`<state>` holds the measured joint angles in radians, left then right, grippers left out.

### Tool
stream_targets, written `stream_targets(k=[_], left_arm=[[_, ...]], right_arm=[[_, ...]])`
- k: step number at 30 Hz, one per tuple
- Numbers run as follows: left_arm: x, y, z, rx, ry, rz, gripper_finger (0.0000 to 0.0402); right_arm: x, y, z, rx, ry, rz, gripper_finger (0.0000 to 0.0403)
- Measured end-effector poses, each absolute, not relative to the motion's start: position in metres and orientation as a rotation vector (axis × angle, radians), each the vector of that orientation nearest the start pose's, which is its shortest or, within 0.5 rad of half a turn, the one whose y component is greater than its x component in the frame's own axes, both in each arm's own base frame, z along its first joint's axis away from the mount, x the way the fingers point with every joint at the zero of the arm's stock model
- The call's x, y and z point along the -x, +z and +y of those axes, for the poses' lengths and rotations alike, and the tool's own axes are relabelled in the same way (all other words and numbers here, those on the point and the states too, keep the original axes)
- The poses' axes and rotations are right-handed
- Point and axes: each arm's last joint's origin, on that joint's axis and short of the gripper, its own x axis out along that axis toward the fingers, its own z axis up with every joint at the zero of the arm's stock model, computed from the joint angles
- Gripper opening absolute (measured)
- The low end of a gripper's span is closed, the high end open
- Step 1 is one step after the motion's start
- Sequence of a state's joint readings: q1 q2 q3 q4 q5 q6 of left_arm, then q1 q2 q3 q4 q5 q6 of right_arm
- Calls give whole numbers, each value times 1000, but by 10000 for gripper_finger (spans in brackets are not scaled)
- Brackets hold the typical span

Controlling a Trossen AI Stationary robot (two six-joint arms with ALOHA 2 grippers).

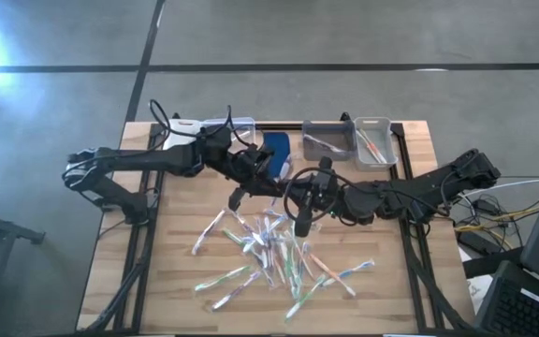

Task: Pick & Place Toothbrushes
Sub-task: Put the purple toothbrush into the black bin

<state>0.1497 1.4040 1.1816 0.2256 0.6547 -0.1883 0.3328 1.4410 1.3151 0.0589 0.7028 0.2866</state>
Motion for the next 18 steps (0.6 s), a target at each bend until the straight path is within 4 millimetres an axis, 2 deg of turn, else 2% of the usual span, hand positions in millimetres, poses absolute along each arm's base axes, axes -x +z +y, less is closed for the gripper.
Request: stream_targets(k=[4, 10, 14, 18], left_arm=[[-318, 368, 31, 194, -501, 67, 20], [-316, 365, 35, 228, -496, 153, 20], [-312, 356, 36, 247, -513, 275, 20], [-299, 345, 35, 200, -540, 460, 20]], right_arm=[[-312, 396, 88, -309, -394, -25, 71], [-294, 431, 81, -321, -395, -110, 136], [-280, 449, 76, -296, -401, -71, 179], [-268, 463, 65, -340, -446, 24, 210]])
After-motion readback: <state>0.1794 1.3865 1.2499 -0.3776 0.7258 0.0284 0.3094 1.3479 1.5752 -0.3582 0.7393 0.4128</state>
